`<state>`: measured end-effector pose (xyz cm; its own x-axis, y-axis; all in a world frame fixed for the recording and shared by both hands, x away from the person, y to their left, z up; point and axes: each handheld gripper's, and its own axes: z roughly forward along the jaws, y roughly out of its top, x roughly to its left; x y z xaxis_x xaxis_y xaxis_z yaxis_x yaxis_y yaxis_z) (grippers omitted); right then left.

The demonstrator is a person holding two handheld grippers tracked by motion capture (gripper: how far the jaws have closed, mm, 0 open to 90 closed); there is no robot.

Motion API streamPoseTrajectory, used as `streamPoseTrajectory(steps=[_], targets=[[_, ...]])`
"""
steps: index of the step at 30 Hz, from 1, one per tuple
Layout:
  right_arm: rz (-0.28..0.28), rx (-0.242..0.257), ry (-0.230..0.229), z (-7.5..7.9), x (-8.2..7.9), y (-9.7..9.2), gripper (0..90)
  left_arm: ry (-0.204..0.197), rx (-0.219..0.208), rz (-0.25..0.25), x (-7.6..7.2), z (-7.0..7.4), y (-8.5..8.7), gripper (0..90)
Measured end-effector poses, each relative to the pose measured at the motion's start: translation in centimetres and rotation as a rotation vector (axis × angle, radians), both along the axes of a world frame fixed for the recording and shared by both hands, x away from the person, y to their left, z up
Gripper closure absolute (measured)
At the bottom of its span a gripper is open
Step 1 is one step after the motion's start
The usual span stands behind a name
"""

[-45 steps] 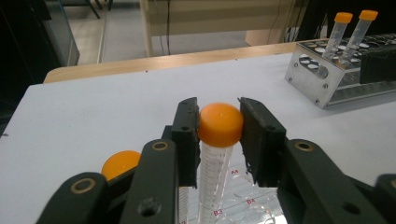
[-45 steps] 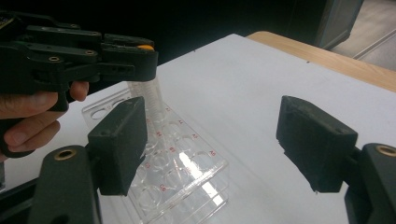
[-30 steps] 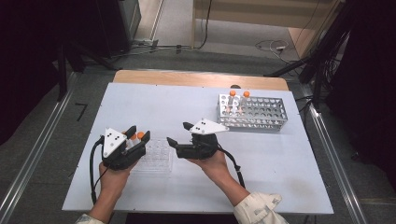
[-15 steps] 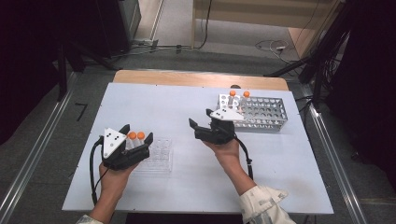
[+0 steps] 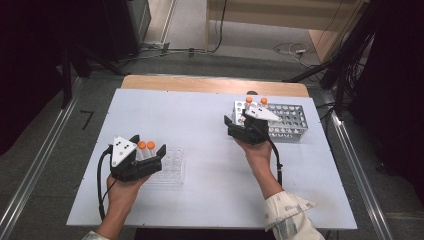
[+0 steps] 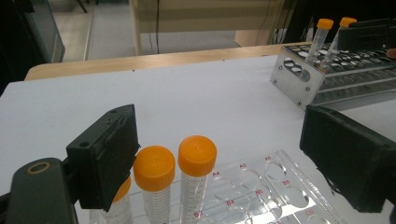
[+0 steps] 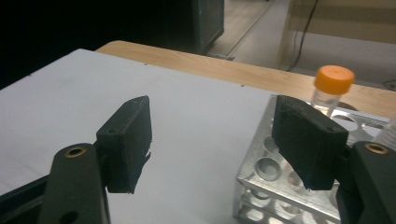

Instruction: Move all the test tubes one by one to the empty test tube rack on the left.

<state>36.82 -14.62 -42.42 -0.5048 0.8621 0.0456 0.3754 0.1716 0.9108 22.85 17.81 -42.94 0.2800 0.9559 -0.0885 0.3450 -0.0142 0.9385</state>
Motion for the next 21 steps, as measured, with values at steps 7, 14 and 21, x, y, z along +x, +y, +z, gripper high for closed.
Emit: streamPoseTrajectory(steps=[7,14,21], targets=[[-0.109,-0.023,-0.034,-0.1,1.2,-1.6,29.3,-0.005,-0.004,0.006,-0.1,0.1,0.2,10.8],[-0.217,-0.026,-0.038,-0.8,2.8,-3.8,33.4,-0.013,-0.006,0.002,-0.2,0.1,0.4,10.4],[-0.279,-0.037,-0.033,-1.6,3.8,-4.9,39.9,-0.013,-0.011,0.004,-0.3,0.1,0.6,10.5]])
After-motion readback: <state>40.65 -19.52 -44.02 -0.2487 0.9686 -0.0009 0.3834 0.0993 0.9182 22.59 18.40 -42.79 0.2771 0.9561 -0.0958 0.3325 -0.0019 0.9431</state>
